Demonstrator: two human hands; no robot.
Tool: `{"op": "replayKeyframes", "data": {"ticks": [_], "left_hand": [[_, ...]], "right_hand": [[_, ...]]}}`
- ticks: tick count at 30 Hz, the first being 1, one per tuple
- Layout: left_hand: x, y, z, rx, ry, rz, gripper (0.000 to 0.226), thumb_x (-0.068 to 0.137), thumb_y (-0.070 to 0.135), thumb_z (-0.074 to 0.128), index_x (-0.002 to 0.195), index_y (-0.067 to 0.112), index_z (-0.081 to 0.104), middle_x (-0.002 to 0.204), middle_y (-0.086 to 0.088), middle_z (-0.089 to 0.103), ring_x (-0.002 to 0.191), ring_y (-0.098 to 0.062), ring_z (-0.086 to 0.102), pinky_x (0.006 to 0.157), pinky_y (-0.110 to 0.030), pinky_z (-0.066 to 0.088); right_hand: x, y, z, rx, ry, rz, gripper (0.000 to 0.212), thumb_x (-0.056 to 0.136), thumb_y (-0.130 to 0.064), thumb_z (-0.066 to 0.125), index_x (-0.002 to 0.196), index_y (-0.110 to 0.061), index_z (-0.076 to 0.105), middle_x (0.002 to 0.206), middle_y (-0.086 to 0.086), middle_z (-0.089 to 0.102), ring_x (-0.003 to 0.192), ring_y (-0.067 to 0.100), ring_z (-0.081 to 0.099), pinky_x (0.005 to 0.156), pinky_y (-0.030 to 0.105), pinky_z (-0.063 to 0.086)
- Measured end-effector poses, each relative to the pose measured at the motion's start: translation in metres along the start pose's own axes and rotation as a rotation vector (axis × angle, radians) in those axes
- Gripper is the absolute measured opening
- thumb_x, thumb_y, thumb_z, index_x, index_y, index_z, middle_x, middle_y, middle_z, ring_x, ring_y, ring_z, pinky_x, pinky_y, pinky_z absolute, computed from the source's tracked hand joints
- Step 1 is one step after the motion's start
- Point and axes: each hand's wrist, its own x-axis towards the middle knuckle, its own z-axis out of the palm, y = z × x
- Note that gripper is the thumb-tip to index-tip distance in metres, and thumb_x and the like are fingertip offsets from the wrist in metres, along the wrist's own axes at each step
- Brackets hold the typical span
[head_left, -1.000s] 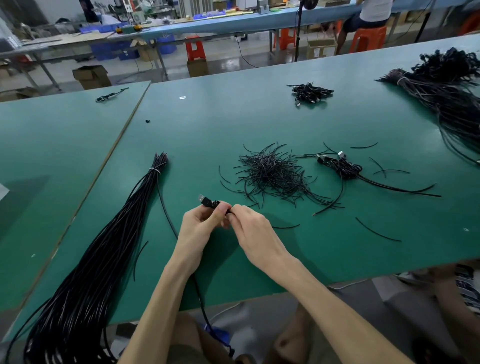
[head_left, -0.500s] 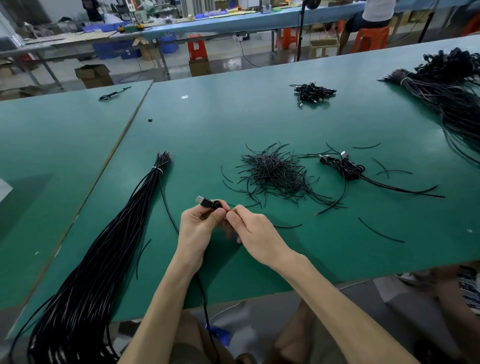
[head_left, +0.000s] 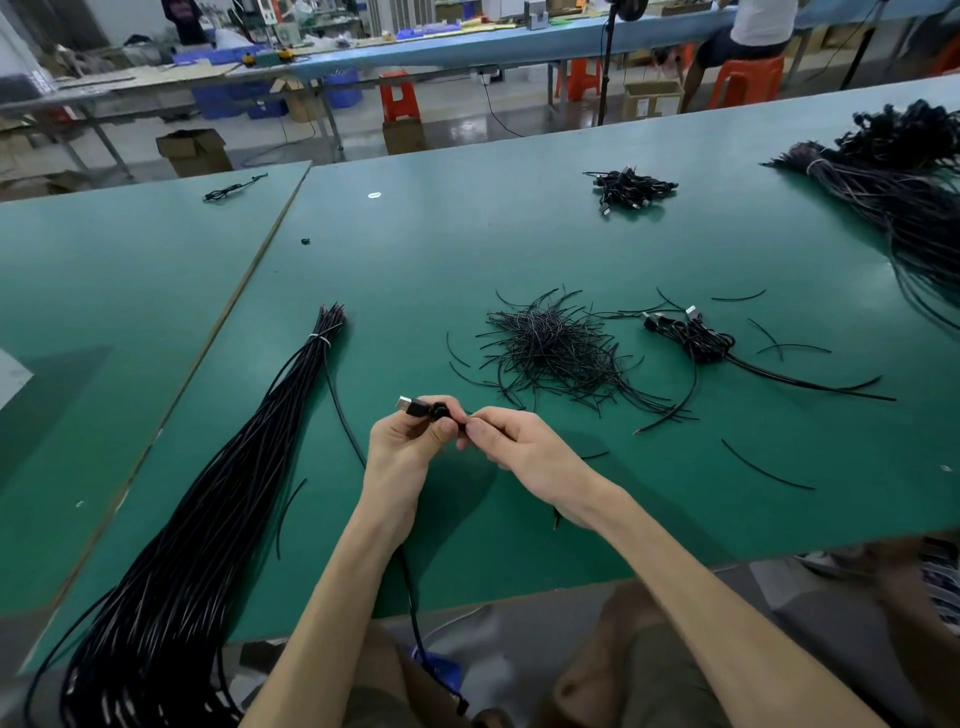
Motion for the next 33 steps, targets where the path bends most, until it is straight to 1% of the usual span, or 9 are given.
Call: {"op": "replayKeyframes", "data": {"ticks": [7,12,15,18,20,23,28,31,33], "left_hand": [[-0.001,0.003,0.003,0.014,-0.035,-0.071,0.038,0.083,0.053,0.078,0.093,0.017,0.073,0.084,-0.004,0.063,0.077,-0.019,0.055,0.075,-0.027,0.044],[0.006,0.009,-0.009,0.086,-0.195,-0.220,0.038,0.091,0.044,0.073,0.118,0.017,0.074,0.094,-0.005,0.067,0.094,-0.018,0.059,0.085,-0.029,0.045],[0.016,0.018,-0.018,0.078,-0.282,-0.263,0.049,0.095,0.046,0.068,0.131,0.013,0.067,0.102,-0.011,0.068,0.100,-0.023,0.061,0.092,-0.032,0.049],[0.034,0.022,-0.017,0.035,-0.115,-0.248,0.047,0.103,0.044,0.050,0.127,0.009,0.069,0.104,-0.010,0.070,0.093,-0.019,0.064,0.084,-0.030,0.054],[0.053,0.019,-0.010,0.258,0.016,-0.193,0.030,0.109,0.026,0.048,0.113,0.010,0.074,0.094,-0.002,0.071,0.078,-0.012,0.064,0.070,-0.027,0.051],[0.077,0.012,0.013,0.638,0.007,-0.102,0.018,0.101,0.007,0.060,0.099,0.014,0.077,0.079,0.009,0.071,0.066,-0.005,0.060,0.065,-0.019,0.046],[0.097,-0.006,0.050,0.940,-0.090,-0.128,0.016,0.094,0.027,0.074,0.099,0.012,0.075,0.103,-0.008,0.065,0.085,-0.018,0.059,0.079,-0.025,0.046],[0.098,-0.011,0.060,1.045,-0.033,-0.121,0.013,0.094,0.027,0.074,0.096,0.015,0.075,0.102,-0.005,0.064,0.093,-0.025,0.063,0.084,-0.036,0.052],[0.096,-0.011,0.061,1.025,0.009,-0.114,0.008,0.094,0.023,0.074,0.091,0.016,0.076,0.094,0.000,0.069,0.090,-0.023,0.066,0.078,-0.034,0.052]], "right_hand": [[-0.003,0.000,0.006,-0.056,0.096,-0.049,0.031,0.110,-0.012,0.045,0.082,-0.013,0.060,0.061,-0.030,0.058,0.060,-0.010,0.053,0.064,0.004,0.038],[-0.008,0.003,0.003,-0.125,0.177,-0.066,0.031,0.110,-0.020,0.046,0.083,-0.027,0.059,0.067,-0.030,0.057,0.067,-0.006,0.051,0.068,0.009,0.038],[-0.014,0.007,-0.008,-0.140,0.203,-0.023,0.031,0.110,-0.028,0.044,0.084,-0.023,0.059,0.058,-0.021,0.045,0.055,0.002,0.039,0.056,0.015,0.033],[-0.018,0.011,-0.016,-0.107,0.270,0.002,0.031,0.110,-0.028,0.045,0.084,-0.022,0.060,0.058,-0.021,0.046,0.056,0.001,0.040,0.060,0.014,0.034],[-0.018,0.012,-0.017,-0.066,0.336,0.012,0.033,0.110,-0.029,0.045,0.082,-0.022,0.060,0.063,-0.016,0.045,0.063,0.006,0.038,0.067,0.027,0.039],[-0.018,0.011,-0.015,-0.009,0.378,0.014,0.034,0.110,-0.030,0.045,0.080,-0.022,0.059,0.068,-0.001,0.041,0.062,0.014,0.033,0.065,0.036,0.036],[-0.020,0.012,-0.015,0.033,0.409,0.021,0.034,0.110,-0.028,0.045,0.081,-0.018,0.059,0.069,0.003,0.037,0.061,0.014,0.030,0.060,0.033,0.030],[-0.020,0.014,-0.017,0.038,0.426,0.036,0.034,0.110,-0.028,0.045,0.081,-0.017,0.059,0.068,0.001,0.037,0.062,0.013,0.031,0.061,0.033,0.030],[-0.019,0.015,-0.017,0.008,0.423,0.036,0.034,0.110,-0.028,0.045,0.082,-0.017,0.060,0.068,-0.004,0.043,0.063,0.010,0.034,0.065,0.034,0.035]]}}
